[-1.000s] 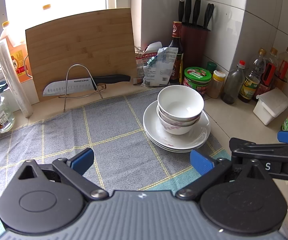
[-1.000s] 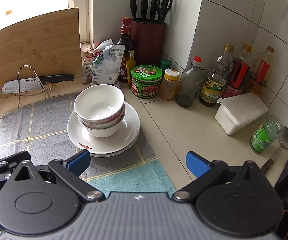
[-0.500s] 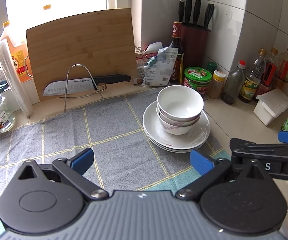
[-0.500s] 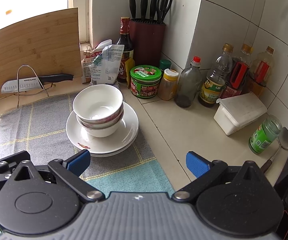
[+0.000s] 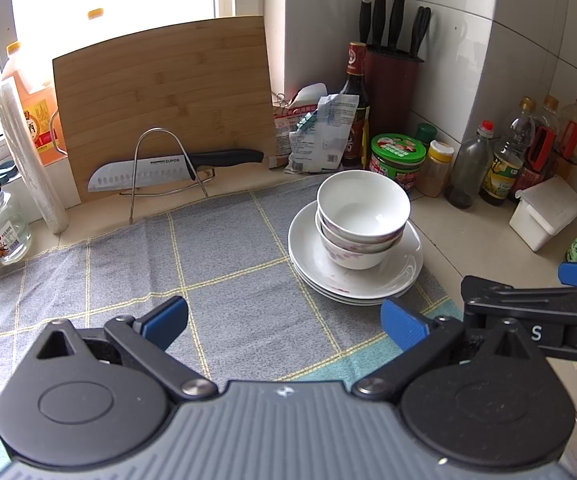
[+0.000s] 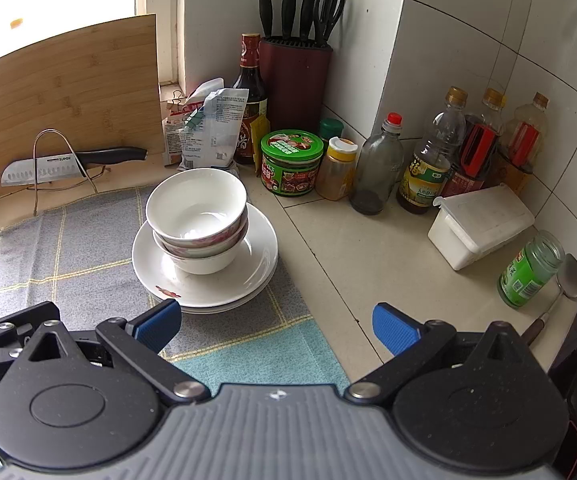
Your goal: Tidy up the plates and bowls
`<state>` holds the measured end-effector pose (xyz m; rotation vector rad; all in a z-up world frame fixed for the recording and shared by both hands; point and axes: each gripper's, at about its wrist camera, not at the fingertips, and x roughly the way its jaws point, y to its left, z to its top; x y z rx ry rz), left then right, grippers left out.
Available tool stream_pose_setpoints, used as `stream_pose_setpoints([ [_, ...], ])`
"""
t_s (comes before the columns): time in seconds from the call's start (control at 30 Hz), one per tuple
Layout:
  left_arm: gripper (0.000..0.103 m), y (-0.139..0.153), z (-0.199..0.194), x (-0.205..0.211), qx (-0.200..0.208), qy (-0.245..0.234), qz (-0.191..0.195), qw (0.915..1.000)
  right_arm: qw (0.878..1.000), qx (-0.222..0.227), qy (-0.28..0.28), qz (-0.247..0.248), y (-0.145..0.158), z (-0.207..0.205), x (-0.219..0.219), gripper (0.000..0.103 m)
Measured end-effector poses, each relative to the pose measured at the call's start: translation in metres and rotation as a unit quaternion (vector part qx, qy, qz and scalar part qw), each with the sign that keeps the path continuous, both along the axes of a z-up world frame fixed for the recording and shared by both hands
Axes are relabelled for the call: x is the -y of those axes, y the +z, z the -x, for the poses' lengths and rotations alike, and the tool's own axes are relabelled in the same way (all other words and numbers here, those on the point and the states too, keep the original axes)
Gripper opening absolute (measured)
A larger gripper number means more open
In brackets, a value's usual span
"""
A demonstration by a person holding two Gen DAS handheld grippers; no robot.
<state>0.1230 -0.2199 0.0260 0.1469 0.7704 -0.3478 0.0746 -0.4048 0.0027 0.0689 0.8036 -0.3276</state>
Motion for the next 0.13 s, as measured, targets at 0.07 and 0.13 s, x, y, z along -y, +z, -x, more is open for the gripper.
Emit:
stream_pose_setpoints([
  [0.07,0.102,0.0,0.0001,0.0001,0.0,0.0,0.0,1.0,1.0,0.0,0.0,-0.001,0.0001,0.0001,0.0003,0.103],
  [0.13,0.102,-0.0001,0.0,0.0003,0.0,0.001,0.0,1.0,1.0,0.0,0.0,-0.001,0.0001,0.0003,0.0008,0.103],
])
